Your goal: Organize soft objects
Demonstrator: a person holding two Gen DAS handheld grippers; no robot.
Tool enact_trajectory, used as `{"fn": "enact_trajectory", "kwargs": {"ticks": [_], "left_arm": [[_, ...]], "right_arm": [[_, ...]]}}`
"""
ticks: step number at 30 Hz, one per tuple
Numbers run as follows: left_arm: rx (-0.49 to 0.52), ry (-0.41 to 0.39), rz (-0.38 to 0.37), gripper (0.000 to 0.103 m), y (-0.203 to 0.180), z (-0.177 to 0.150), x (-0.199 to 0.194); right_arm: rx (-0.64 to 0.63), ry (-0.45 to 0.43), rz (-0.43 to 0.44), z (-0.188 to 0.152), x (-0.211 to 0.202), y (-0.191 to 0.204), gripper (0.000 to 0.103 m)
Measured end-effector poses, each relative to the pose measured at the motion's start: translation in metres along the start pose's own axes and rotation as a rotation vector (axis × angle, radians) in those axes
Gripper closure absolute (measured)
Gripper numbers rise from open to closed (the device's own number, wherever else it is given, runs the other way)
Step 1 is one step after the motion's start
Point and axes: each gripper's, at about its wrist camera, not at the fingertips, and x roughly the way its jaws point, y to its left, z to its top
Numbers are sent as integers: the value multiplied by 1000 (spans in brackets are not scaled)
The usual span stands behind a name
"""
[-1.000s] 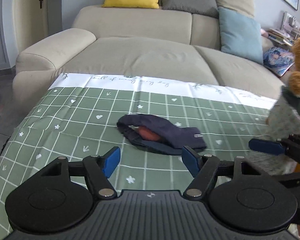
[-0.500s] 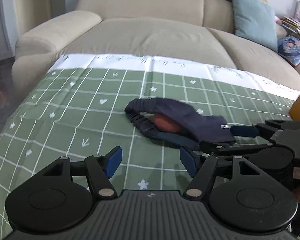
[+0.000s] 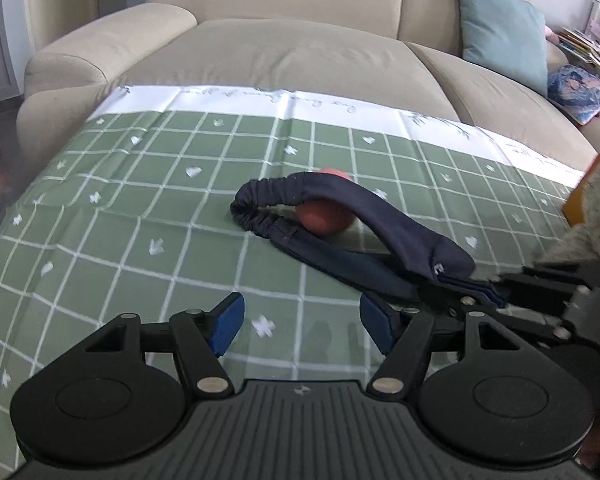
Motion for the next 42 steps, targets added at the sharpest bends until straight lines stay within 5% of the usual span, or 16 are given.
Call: {"fn": "enact_trajectory", "kwargs": {"ticks": [10, 17, 20, 23, 28, 32, 37, 39, 42], "left_arm": [[48, 33, -120, 28, -33, -26, -35], [104, 61, -152, 29, -57, -40, -43], [123, 62, -138, 29, -60, -41, -41], [123, 61, -130, 29, -59, -41, -42], [97, 67, -106, 29, -50, -42, -40], [91, 71, -99, 29, -46, -41, -36], [83, 72, -100, 29, -42, -39, -27], [86, 62, -98, 29, -41, -36, -24], [106, 33, -92, 29, -39, -29, -19]], "right_arm": [[61, 42, -42, -54, -89, -11, 100], [125, 94, -89, -80, -115, -34, 99], [153, 64, -49, -81, -113, -39, 90], [139, 34, 9, -75, -103, -34, 46], [33, 37, 57, -67, -73, -21, 34], [31, 57, 42, -64, -50, -21, 38], [21, 61, 37, -59, -37, -17, 58], [-7, 51, 25, -57, -35, -15, 85], [-23, 48, 21, -53, -30, -14, 101]]}}
